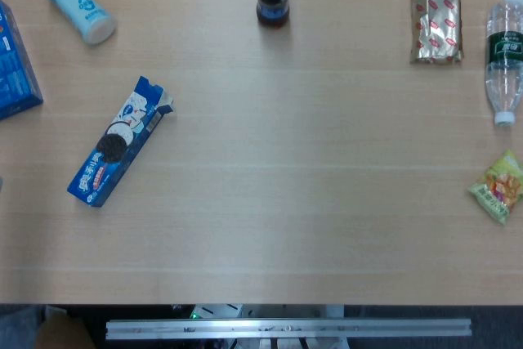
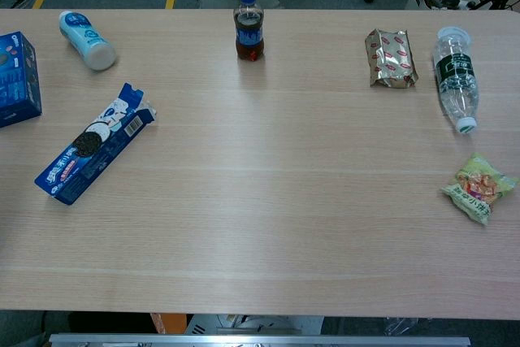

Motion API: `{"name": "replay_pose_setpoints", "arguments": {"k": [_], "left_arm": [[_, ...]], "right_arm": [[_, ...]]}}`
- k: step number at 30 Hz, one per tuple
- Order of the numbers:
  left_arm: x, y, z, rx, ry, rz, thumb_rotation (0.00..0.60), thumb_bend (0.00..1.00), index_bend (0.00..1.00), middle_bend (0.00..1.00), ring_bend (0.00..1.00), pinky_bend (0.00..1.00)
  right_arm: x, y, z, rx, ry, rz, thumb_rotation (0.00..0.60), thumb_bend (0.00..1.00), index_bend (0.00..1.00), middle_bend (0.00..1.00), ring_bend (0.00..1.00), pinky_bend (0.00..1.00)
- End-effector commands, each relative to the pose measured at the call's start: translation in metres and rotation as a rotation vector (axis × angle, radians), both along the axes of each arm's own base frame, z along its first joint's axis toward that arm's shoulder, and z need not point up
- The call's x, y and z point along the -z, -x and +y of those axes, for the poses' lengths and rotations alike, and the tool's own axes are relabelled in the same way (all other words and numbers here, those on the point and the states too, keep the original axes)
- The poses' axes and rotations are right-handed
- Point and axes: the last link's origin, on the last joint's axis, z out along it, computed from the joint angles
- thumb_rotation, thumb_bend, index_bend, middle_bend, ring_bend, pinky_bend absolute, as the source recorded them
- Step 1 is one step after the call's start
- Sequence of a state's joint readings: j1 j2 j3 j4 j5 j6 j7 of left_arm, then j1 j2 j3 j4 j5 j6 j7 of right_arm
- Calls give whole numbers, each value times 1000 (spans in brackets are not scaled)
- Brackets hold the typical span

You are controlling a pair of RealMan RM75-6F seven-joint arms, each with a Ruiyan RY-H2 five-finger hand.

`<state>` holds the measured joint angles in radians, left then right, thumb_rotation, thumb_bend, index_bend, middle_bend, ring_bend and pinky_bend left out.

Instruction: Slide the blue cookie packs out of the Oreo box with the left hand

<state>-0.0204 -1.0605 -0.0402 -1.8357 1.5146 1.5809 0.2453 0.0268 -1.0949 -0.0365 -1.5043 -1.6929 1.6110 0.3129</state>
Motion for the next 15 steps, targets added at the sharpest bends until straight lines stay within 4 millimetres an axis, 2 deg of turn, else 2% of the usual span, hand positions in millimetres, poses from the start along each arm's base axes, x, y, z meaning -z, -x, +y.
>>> {"name": "replay_pose_setpoints", "arguments": {"k": [1, 15], "left_arm": [[0, 0, 0, 0, 2, 1, 600, 226, 268, 206, 174, 148], [3, -1, 4, 4, 21, 8, 600, 225, 268, 206, 174, 148]], "right_arm": [[0, 0, 0, -1, 1, 0, 600, 82, 418, 437, 476, 439], [1, -1, -4, -4, 7, -1, 600, 82, 418, 437, 477, 439]]}}
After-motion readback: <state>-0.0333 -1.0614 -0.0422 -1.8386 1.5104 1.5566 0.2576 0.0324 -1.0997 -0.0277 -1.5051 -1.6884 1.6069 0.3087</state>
